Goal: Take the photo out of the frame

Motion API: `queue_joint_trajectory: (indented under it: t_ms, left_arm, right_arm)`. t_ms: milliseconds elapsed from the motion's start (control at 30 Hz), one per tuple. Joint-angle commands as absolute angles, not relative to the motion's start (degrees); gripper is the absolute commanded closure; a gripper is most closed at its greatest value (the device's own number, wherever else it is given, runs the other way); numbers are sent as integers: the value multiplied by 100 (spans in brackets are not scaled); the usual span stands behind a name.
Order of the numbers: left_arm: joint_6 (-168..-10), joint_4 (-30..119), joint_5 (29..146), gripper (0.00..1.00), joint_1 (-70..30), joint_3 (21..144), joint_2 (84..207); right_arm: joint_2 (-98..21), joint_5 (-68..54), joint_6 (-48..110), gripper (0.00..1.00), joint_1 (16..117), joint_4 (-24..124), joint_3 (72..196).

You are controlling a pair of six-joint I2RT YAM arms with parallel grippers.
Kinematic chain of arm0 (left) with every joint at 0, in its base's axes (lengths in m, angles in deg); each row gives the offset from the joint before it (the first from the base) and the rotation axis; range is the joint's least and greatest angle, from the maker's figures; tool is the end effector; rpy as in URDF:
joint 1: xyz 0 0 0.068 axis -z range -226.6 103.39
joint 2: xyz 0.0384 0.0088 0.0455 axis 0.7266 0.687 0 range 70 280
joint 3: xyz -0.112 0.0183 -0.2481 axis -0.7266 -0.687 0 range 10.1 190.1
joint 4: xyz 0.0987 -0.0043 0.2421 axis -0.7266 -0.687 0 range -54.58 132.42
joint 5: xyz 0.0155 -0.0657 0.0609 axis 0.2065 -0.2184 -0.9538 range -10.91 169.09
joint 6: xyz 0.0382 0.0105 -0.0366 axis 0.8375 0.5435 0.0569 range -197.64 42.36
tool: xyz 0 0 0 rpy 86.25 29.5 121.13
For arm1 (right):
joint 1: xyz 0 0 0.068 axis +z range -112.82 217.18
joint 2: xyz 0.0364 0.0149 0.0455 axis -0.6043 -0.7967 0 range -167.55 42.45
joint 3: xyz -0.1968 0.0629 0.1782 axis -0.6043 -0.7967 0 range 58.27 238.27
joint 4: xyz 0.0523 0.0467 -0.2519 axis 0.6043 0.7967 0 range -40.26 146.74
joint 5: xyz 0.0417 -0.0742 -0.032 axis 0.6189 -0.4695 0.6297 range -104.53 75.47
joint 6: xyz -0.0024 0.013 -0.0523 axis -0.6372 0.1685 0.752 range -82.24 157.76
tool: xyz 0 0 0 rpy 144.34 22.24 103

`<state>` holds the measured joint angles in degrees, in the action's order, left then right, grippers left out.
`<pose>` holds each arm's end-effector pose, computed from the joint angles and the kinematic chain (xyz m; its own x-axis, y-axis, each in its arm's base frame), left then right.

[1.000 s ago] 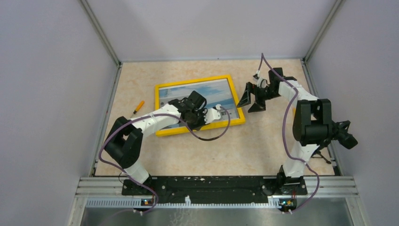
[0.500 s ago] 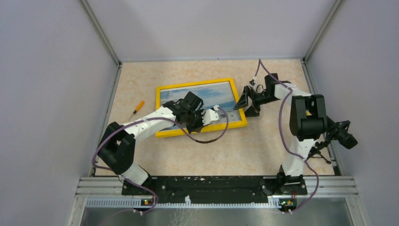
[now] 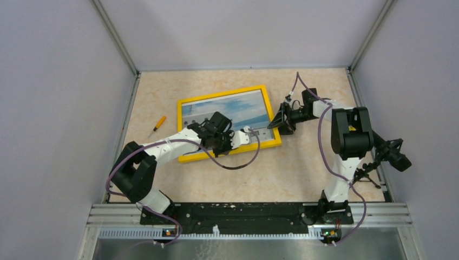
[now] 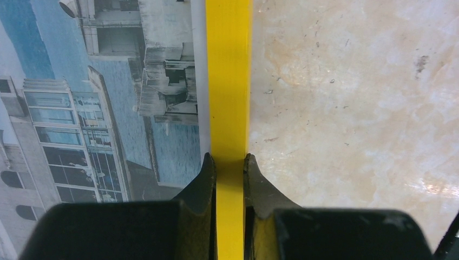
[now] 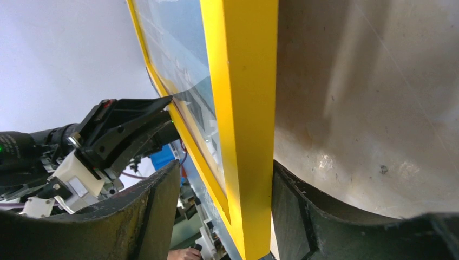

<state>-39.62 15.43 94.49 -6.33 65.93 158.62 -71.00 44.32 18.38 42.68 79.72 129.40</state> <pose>0.2279 -0.2054 0.2016 -0.0726 0.8398 -0.5380 0.9774 0.1674 0.1294 0.3701 0.0662 0.1471 -0.9969 0.0764 -0.0164 0.0234 0.4926 0.8700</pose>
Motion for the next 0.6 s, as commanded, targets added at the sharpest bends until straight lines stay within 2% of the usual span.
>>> queue_joint_trajectory:
  t_ms: [0,167,300,367,433,500,567]
  left_arm:
    - [-3703,3023,9928,100,-411,6489,15758]
    - [-3558,3414,9827,100,-274,6319,15698]
    - [-3630,3389,9797,100,-239,6383,15679]
    - [-3716,3297,9722,98,-247,6408,15639]
    - [-3854,3138,9582,80,-253,6456,15597]
    - [-3962,3009,9503,57,-281,6445,15476]
    - [-4054,2961,9385,38,-282,6380,15294]
  right_arm:
    - [-7028,5605,1291,49,4521,7603,12907]
    - [-6922,5809,1218,58,4637,7482,12957]
    - [-6826,5673,1495,77,4643,7764,13161]
    - [-6782,5526,1817,91,4641,8126,13339]
    - [-6696,5376,2123,100,4641,8442,13494]
    - [-6612,5297,2223,100,4630,8548,13593]
    - [-6523,5260,2203,100,4602,8566,13700]
